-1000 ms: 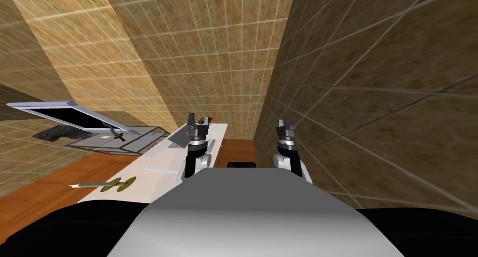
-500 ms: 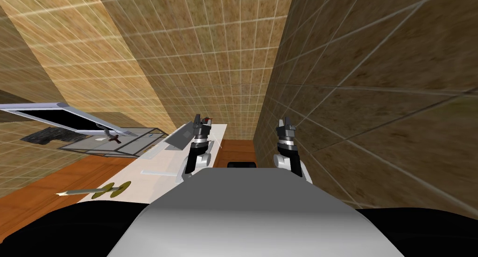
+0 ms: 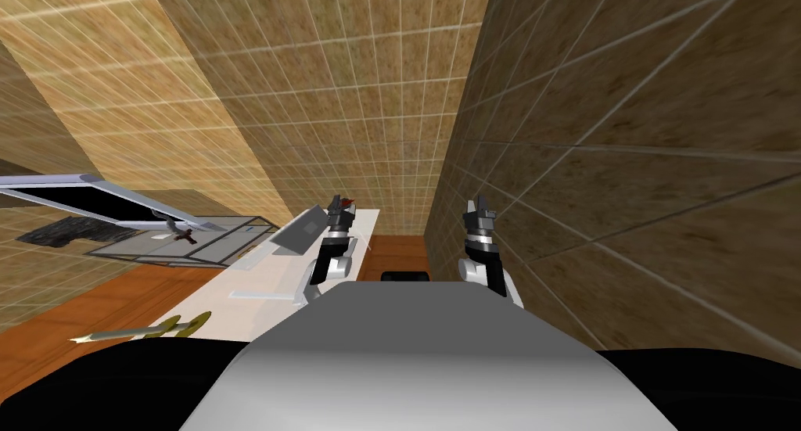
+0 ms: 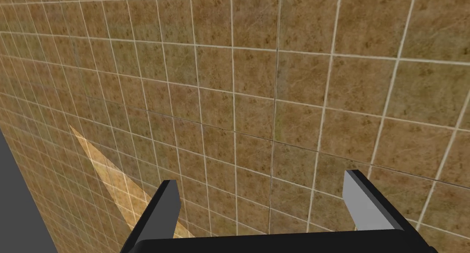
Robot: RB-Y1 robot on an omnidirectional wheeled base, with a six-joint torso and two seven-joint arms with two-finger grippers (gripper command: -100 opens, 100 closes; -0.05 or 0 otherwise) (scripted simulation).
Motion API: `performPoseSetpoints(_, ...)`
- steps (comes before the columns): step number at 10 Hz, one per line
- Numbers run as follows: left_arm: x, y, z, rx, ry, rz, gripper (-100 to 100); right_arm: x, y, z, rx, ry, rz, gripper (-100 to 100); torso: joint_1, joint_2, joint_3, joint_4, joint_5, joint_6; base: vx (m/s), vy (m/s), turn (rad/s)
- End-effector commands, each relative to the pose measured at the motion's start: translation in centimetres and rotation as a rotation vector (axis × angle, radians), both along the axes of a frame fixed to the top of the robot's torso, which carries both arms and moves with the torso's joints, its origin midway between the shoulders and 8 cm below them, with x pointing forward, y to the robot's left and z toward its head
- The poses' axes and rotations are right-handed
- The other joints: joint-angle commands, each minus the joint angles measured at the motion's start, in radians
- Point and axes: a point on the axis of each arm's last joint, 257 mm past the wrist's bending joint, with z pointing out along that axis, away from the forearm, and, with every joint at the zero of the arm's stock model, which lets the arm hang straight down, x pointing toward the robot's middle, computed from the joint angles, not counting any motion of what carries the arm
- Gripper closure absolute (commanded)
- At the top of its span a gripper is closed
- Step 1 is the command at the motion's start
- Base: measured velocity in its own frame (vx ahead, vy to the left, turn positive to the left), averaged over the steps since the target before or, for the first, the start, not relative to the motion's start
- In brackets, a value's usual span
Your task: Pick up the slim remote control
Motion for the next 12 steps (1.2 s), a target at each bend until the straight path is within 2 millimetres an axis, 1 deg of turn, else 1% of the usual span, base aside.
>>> performPoseSetpoints(1, 1.2, 1.0, -1.9, -0.023, 0.062, 0.005, -100, 0.0, 0.0, 0.0, 0.0, 0.0, 0.0, 0, 0.0, 0.0, 0.0, 0.0, 0.0, 0.0, 0.041, -0.002, -0.018)
performPoseSetpoints(2, 1.3, 1.1, -2.3, -0.025, 0.08, 0.009, -100, 0.0, 0.0, 0.0, 0.0, 0.0, 0.0, 0, 0.0, -0.001, 0.0, 0.0, 0.0, 0.0, 0.036, -0.001, -0.015)
performPoseSetpoints(3, 2.1, 2.1, -3.7, -0.046, 0.128, 0.015, -100, 0.0, 0.0, 0.0, 0.0, 0.0, 0.0, 0, 0.0, 0.0, 0.0, 0.0, 0.0, 0.0, 0.055, -0.002, -0.02)
performPoseSetpoints(4, 2.2, 2.2, -4.2, -0.049, 0.146, 0.019, -100, 0.0, 0.0, 0.0, 0.0, 0.0, 0.0, 0, 0.0, -0.001, -0.001, 0.0, 0.0, 0.0, 0.047, 0.001, -0.009)
performPoseSetpoints(5, 2.9, 3.2, -5.6, -0.073, 0.189, 0.027, -100, 0.0, 0.0, 0.0, 0.0, 0.0, 0.0, 0, 0.0, -0.001, -0.001, 0.0, 0.0, 0.0, 0.045, 0.002, -0.019)
performPoseSetpoints(6, 3.0, 3.4, -6.3, -0.077, 0.215, 0.034, -100, 0.0, 0.0, 0.0, 0.0, 0.0, 0.0, 0, 0.0, -0.001, 0.0, 0.0, 0.0, 0.0, 0.04, 0.005, -0.009)
performPoseSetpoints(7, 3.1, 3.5, -6.4, -0.077, 0.22, 0.035, -100, 0.0, 0.0, 0.0, 0.0, 0.0, 0.0, 0, 0.0, -0.001, 0.0, 0.0, 0.0, 0.0, 0.017, 0.004, 0.0)
performPoseSetpoints(8, 3.6, 4.7, -8.2, -0.106, 0.275, 0.05, -100, 0.0, 0.0, 0.0, 0.0, 0.0, 0.0, 0, 0.0, 0.001, 0.0, 0.0, 0.0, 0.0, 0.03, 0.002, -0.022)
performPoseSetpoints(9, 3.7, 4.8, -8.6, -0.109, 0.294, 0.055, -100, 0.0, 0.0, 0.0, 0.0, 0.0, 0.0, 0, 0.0, 0.0, 0.0, 0.0, 0.0, 0.0, 0.036, 0.004, -0.008)
performPoseSetpoints(10, 4.2, 6.2, -10.3, -0.14, 0.343, 0.071, -100, 0.0, 0.0, 0.0, 0.0, 0.0, 0.0, 0, 0.0, 0.0, 0.0, 0.0, 0.0, 0.0, 0.049, 0.011, -0.015)
performPoseSetpoints(11, 4.2, 6.3, -11.0, -0.144, 0.368, 0.079, -100, 0.0, 0.0, 0.0, 0.0, 0.0, 0.0, 0, 0.0, -0.001, 0.0, 0.0, 0.0, 0.0, 0.049, 0.005, -0.01)
performPoseSetpoints(12, 4.5, 7.7, -12.6, -0.177, 0.41, 0.096, -100, 0.0, 0.0, 0.0, 0.0, 0.0, 0.0, 0, 0.0, -0.001, 0.0, 0.0, 0.0, 0.0, 0.061, 0.007, -0.008)
